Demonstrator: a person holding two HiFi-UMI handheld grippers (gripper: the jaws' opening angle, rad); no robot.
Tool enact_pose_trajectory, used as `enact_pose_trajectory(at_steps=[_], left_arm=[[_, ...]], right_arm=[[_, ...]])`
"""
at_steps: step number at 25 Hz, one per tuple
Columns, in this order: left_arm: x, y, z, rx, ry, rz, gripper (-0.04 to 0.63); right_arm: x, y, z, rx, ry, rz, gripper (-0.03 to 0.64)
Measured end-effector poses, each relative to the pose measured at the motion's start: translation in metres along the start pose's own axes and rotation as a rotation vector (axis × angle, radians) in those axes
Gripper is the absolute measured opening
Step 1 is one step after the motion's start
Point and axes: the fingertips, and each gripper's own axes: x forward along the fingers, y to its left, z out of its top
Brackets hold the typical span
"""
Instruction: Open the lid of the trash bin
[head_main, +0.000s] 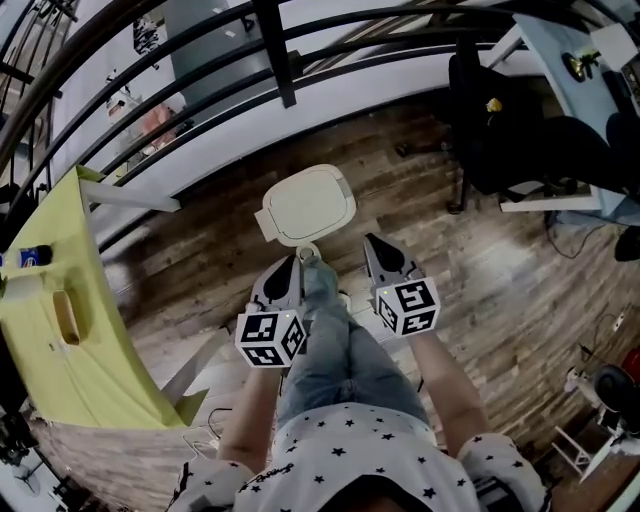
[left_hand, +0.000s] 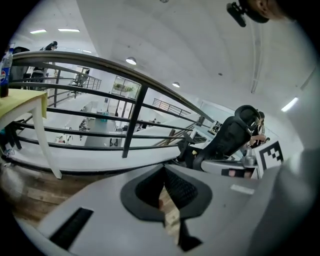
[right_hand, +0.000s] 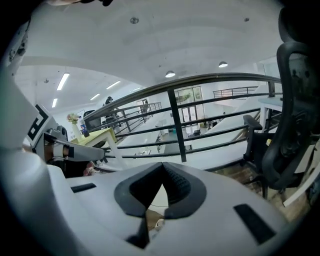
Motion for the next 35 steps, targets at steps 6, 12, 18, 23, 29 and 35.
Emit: enact_pose_trajectory(at_steps=[6,12,18,23,29,35], left_arm=[[0.043,0.025,-0.014,-0.005,0.053,-0.011,0.012],[0.075,0.049,-0.034,-0.005,0.11,-0.021,0.012],[0.101,0.071,-0.053,-0.032,0.161,-0.026,0.012],[0.118,0.09,-0.069,-0.049,0.195,-0.012,0.012],[0.135,0.106,-0.088,-0.056,0.221,-0.005,0.012],[0.145,0.117,-0.103,-0.068,0.247,0.018,0.012]], right_arm=[[0.054,-0.027,-0.024,0.005,0.062,-0.023,-0.006],[0.107,-0.05,-0.056,0.017,0.123,-0.053,-0.006],[0.157,-0.07,-0.083,0.019,0.172,-0.064,-0.008],[0.193,-0.091,-0.11,0.011,0.223,-0.085,-0.006],[0.222,-0.109,-0.142,-0.015,0.283,-0.086,-0.006],[0.247,-0.127,-0.169,-0.019,0.339,-0.094,-0.008]])
